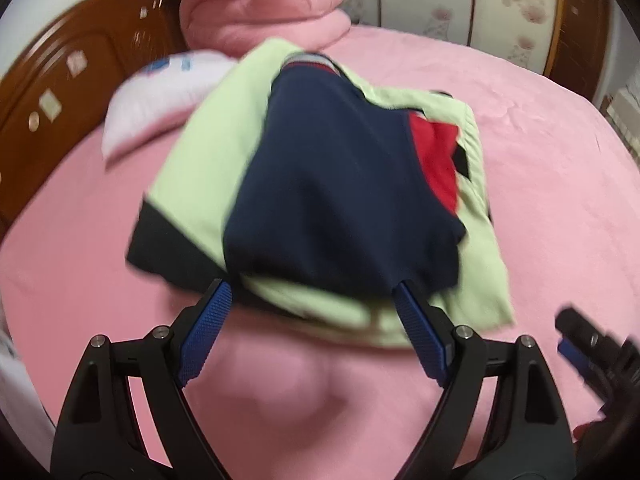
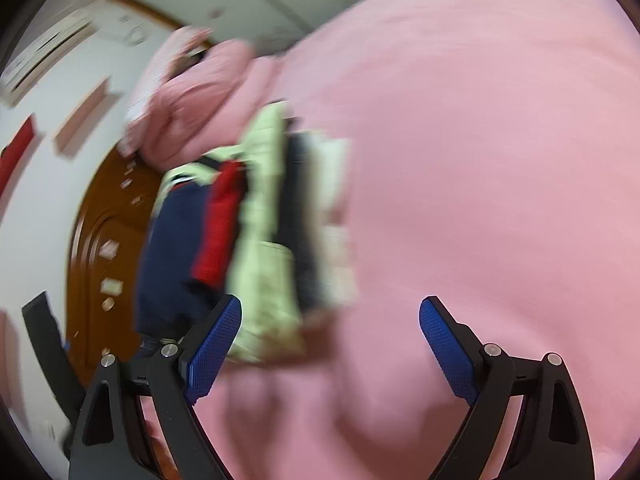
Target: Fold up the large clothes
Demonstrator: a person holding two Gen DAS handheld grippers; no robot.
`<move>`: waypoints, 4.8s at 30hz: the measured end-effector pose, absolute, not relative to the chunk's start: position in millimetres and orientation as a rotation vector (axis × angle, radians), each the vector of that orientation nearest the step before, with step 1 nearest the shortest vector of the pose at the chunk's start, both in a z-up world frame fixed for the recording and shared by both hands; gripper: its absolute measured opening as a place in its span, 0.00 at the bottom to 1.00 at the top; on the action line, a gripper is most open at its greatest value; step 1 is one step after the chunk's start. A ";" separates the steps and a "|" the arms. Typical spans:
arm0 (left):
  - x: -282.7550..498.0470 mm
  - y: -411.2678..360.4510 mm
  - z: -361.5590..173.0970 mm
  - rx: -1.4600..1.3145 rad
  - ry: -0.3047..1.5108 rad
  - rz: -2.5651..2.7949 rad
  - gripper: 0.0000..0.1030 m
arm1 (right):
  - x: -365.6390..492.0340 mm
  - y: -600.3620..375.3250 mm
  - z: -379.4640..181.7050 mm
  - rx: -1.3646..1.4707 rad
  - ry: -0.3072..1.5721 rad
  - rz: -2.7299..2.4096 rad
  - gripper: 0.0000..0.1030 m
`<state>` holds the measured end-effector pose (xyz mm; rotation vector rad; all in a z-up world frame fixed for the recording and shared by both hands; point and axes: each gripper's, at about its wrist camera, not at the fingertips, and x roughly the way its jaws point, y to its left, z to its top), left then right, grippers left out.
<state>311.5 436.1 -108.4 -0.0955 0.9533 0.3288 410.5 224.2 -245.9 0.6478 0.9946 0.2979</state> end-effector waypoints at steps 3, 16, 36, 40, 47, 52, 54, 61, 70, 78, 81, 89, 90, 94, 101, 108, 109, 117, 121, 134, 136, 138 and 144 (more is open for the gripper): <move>287.5 411.8 -105.7 -0.111 0.969 0.326 0.80 | 370.4 165.6 -256.7 0.650 1.033 0.174 0.89; 148.0 210.9 -83.2 0.023 1.055 0.213 0.80 | 143.1 -92.7 -272.1 0.466 1.151 -0.093 0.89; -38.5 8.1 12.1 -0.211 1.264 -0.012 0.80 | -40.1 -257.6 -126.1 0.355 1.275 -0.113 0.98; -38.9 4.6 47.7 -0.140 1.189 -0.064 0.80 | -60.7 -256.6 -84.5 0.372 1.236 -0.122 0.98; -55.1 -17.6 85.9 0.027 1.072 -0.057 0.80 | -66.1 -237.2 -7.3 0.315 1.181 -0.054 1.00; -69.7 -29.7 118.7 0.059 1.029 -0.072 0.80 | -70.1 -217.5 33.4 0.261 1.163 0.017 1.00; -74.0 -28.4 133.1 0.032 1.032 -0.065 0.80 | -72.8 -205.4 48.3 0.229 1.153 0.029 1.00; -102.5 -16.6 174.2 0.009 0.999 0.020 0.80 | -95.9 -179.0 99.7 0.245 1.110 0.012 1.00; -113.8 -1.8 163.6 -0.047 1.008 0.044 0.80 | -125.7 -149.9 137.3 0.149 1.017 -0.028 1.00; -117.3 -8.2 159.2 -0.026 0.994 0.059 0.80 | -130.9 -162.6 143.0 0.140 1.001 -0.031 1.00; -115.7 -10.4 156.8 -0.016 1.000 0.067 0.80 | -125.8 -166.7 138.2 0.122 1.011 -0.016 1.00; -110.4 -8.3 150.6 -0.008 1.019 0.084 0.80 | -113.8 -170.0 133.9 0.093 1.021 0.010 1.00; -109.5 -8.2 150.8 -0.009 1.019 0.083 0.80 | -112.2 -171.3 132.1 0.094 1.022 0.012 1.00; -108.0 -7.5 150.2 -0.007 1.016 0.081 0.80 | -109.3 -168.5 130.1 0.087 1.027 0.027 1.00; -105.0 -3.2 151.0 -0.010 1.007 0.056 0.80 | -110.8 -164.0 131.4 0.065 1.003 0.039 1.00; -106.1 -5.7 150.7 -0.005 1.002 0.040 0.80 | -111.4 -166.5 130.1 0.067 1.008 0.028 1.00; -106.1 -6.6 151.0 -0.004 1.000 0.039 0.80 | -110.6 -167.0 130.3 0.066 1.009 0.028 1.00; -107.7 -6.8 149.4 -0.009 1.011 0.038 0.80 | -111.1 -167.1 130.0 0.062 1.012 0.033 1.00; -107.5 -7.7 149.3 -0.012 1.015 0.042 0.82 | -108.4 -171.4 129.5 0.059 1.014 0.038 1.00; -110.3 2.8 141.3 -0.046 1.043 0.070 1.00 | -109.3 -169.1 129.5 0.062 1.014 0.037 1.00; -110.1 3.1 141.5 -0.048 1.044 0.074 1.00 | -108.9 -169.8 129.6 0.060 1.015 0.039 1.00; -110.2 4.0 141.0 -0.050 1.047 0.075 1.00 | -109.3 -169.1 129.5 0.060 1.015 0.038 1.00; -110.4 5.0 140.7 -0.053 1.047 0.080 1.00 | -108.3 -169.9 128.3 0.053 1.017 0.046 1.00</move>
